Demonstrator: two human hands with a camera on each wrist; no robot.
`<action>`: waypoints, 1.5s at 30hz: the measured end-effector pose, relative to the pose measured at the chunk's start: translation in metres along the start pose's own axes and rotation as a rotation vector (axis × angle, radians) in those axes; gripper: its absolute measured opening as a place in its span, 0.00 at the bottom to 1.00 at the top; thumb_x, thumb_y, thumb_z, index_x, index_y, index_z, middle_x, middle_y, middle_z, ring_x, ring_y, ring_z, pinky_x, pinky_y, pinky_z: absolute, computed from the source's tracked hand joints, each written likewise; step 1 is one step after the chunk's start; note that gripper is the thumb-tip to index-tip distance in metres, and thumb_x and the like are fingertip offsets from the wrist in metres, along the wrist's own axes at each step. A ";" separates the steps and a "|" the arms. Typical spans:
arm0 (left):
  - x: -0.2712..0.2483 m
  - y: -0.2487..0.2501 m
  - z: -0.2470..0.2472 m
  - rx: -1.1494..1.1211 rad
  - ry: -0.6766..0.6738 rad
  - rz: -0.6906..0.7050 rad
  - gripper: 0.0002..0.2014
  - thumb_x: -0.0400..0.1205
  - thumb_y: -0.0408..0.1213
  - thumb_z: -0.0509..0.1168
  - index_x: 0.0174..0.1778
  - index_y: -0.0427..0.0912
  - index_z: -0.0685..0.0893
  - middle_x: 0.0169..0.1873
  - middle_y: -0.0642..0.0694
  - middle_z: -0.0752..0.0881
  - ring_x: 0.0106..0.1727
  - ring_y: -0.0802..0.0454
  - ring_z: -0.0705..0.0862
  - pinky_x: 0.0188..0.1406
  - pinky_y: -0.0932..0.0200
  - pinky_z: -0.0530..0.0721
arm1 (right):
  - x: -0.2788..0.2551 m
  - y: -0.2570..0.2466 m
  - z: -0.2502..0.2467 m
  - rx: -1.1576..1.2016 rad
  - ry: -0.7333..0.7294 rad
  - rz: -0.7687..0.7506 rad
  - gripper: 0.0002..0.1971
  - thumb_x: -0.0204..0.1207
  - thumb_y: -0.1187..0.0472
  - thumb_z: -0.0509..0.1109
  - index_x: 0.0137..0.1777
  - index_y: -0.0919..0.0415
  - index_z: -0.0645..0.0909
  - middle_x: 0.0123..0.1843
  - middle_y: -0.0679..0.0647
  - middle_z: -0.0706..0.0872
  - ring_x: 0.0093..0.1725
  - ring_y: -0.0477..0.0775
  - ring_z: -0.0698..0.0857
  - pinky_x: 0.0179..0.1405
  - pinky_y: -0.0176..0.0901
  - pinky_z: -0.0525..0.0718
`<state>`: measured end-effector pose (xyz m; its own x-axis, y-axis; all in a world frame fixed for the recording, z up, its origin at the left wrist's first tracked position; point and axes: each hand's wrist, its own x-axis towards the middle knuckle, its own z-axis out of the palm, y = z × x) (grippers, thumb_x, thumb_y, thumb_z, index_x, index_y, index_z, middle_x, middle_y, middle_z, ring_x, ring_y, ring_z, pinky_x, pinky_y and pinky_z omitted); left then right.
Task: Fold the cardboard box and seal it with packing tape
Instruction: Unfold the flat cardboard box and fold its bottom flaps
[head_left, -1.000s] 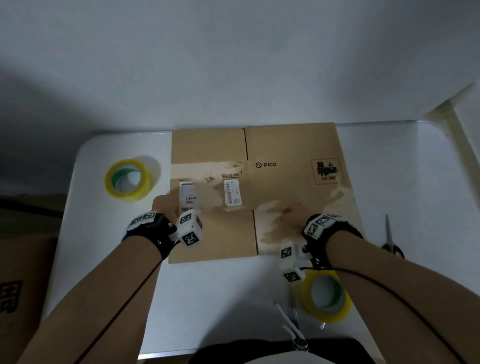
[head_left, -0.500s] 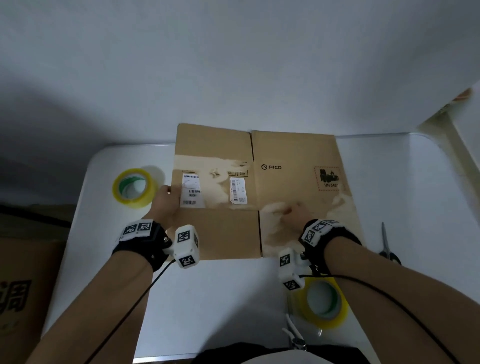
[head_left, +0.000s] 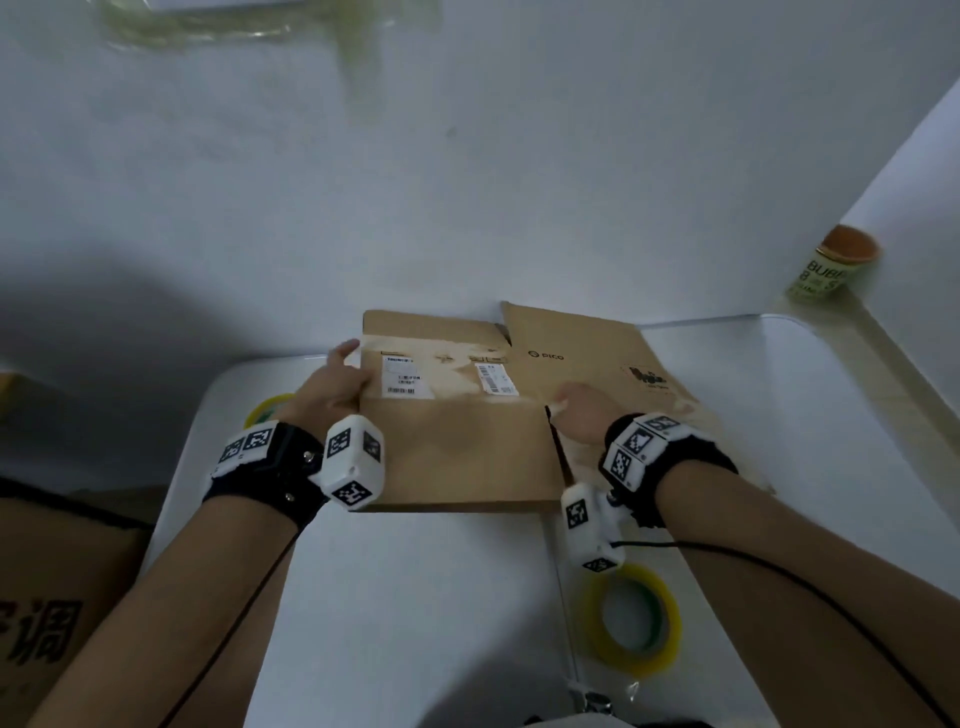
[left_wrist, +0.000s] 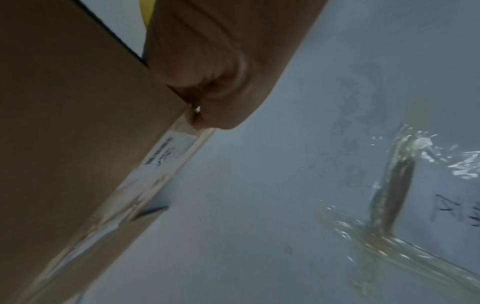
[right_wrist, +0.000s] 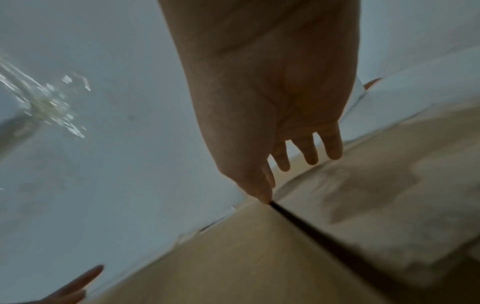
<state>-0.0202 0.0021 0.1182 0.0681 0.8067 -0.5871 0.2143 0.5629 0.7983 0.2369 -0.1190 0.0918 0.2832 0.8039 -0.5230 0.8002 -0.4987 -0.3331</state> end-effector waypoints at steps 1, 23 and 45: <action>-0.005 0.007 0.002 -0.016 -0.043 0.007 0.24 0.87 0.24 0.52 0.79 0.46 0.66 0.64 0.35 0.81 0.50 0.43 0.85 0.33 0.50 0.87 | -0.008 -0.005 -0.010 -0.012 0.005 -0.039 0.16 0.83 0.63 0.58 0.68 0.68 0.76 0.67 0.63 0.80 0.65 0.62 0.80 0.61 0.46 0.77; -0.073 0.135 0.090 -0.525 -0.289 0.123 0.09 0.82 0.17 0.54 0.53 0.24 0.78 0.62 0.23 0.77 0.53 0.28 0.87 0.45 0.49 0.91 | -0.072 -0.025 -0.171 0.193 0.886 -0.503 0.19 0.80 0.36 0.57 0.61 0.44 0.79 0.61 0.42 0.83 0.64 0.48 0.79 0.74 0.64 0.63; -0.107 0.184 0.076 0.580 -0.168 0.914 0.15 0.79 0.48 0.70 0.60 0.50 0.83 0.55 0.49 0.87 0.55 0.50 0.86 0.54 0.50 0.86 | -0.084 -0.025 -0.216 0.515 1.075 -0.582 0.13 0.75 0.49 0.71 0.46 0.60 0.83 0.43 0.54 0.88 0.46 0.57 0.85 0.49 0.53 0.80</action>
<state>0.0862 0.0057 0.3178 0.5571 0.8171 0.1482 0.4386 -0.4411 0.7830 0.3073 -0.1039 0.3129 0.4350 0.6764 0.5943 0.7232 0.1307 -0.6781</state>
